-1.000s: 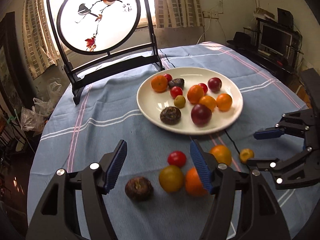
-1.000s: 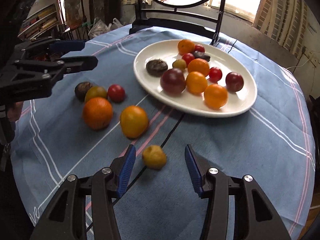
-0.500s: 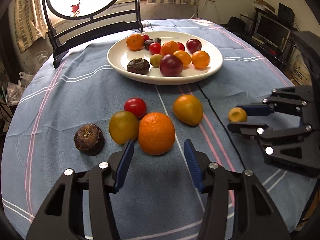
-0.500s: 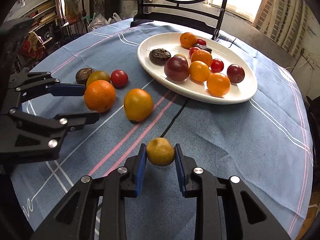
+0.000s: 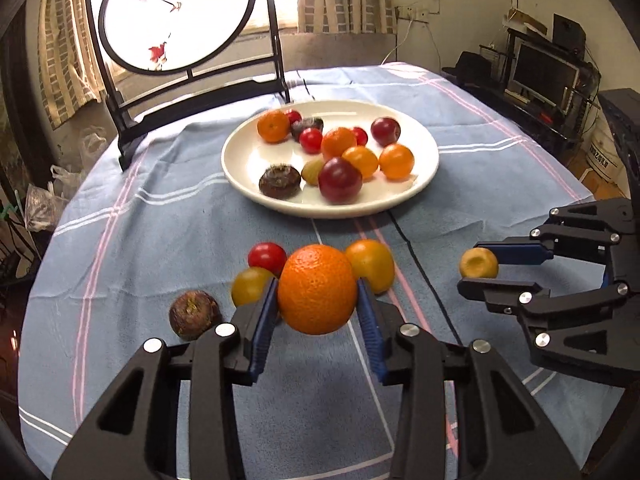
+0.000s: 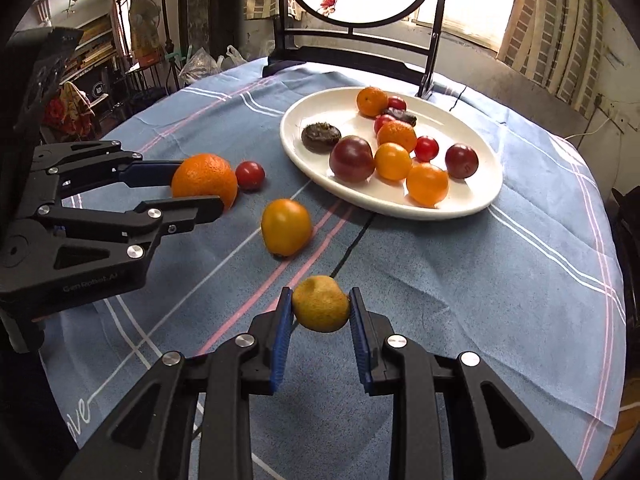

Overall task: Organize fruits
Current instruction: 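Grasp a small yellow-green fruit with the right tool while the left tool grasps an orange, then place both held fruits on the white plate and open both tools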

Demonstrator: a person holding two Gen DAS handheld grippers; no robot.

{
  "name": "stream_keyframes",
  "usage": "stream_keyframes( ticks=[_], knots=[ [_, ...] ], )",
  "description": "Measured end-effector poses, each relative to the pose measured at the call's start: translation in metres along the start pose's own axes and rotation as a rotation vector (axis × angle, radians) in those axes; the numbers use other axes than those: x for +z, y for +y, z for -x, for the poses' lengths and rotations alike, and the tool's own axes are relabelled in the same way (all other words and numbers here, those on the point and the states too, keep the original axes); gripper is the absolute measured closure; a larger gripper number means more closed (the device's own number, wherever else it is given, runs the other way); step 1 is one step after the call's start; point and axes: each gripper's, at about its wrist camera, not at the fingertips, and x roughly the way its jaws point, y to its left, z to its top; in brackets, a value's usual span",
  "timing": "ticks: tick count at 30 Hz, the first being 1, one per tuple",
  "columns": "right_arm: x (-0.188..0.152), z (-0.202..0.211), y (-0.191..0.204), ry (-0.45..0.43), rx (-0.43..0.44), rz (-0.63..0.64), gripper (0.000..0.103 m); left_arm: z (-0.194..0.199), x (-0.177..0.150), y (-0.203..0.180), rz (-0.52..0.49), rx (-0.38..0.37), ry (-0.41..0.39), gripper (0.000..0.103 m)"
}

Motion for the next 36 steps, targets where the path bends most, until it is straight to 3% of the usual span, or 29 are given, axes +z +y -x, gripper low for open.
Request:
stream_keyframes(
  ticks=[13, 36],
  knots=[
    [0.056, 0.057, -0.011, -0.269, -0.086, -0.133, 0.075, 0.031, 0.075, 0.024, 0.085, 0.079, -0.19, 0.065],
    [0.074, 0.022, -0.003, -0.209, -0.081, -0.127, 0.075, -0.003, 0.076, 0.032, 0.074, 0.128, -0.138, 0.064]
  ],
)
